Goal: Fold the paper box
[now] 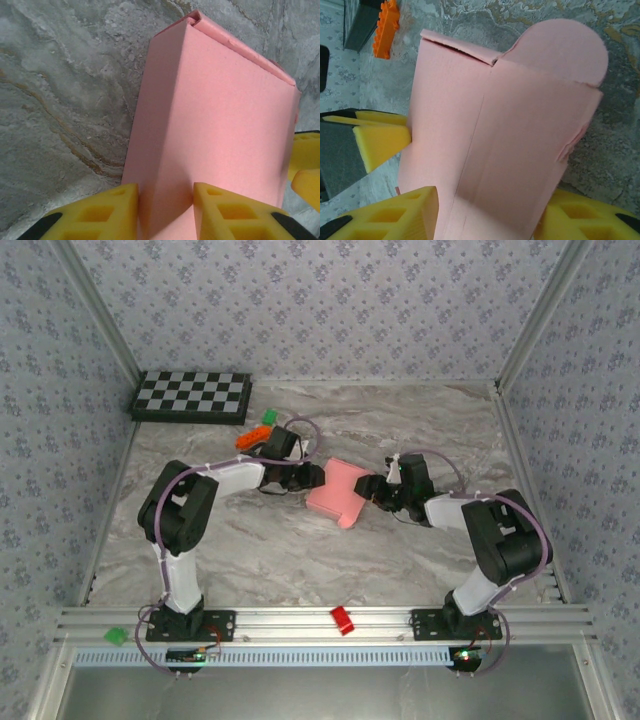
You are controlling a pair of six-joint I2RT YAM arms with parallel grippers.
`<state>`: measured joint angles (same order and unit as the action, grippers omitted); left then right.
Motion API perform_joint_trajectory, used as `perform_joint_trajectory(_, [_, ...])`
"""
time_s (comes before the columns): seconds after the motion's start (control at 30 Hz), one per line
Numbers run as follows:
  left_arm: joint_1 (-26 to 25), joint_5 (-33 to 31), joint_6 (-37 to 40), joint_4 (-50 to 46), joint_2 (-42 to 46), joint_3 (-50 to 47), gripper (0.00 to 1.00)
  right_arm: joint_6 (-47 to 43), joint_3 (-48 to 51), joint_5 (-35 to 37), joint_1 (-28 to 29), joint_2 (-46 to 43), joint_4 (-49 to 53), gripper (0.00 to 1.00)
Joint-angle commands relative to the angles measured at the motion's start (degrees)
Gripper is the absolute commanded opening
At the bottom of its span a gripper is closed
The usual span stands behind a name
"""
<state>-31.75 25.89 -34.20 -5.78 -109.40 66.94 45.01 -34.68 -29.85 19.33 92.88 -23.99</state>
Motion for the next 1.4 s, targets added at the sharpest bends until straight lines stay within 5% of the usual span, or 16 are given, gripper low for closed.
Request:
perform_joint_trajectory(0.0, [0.0,0.9,-1.1,1.3,-0.1,0.1,0.29,-0.2,-0.3,-3.2,1.2,1.2,-2.7,0.48])
perform_joint_trajectory(0.63, [0.1,1.8,-3.1,1.6,-1.2,-0.9,0.29,0.9,-2.2,-5.2,3.0,0.1,-7.8,0.41])
perform_joint_trajectory(1.37, [0.2,3.5,-6.5,5.7,-0.6,-2.6,0.37,-1.6,-9.8,-3.5,5.0,-1.9,0.4,0.40])
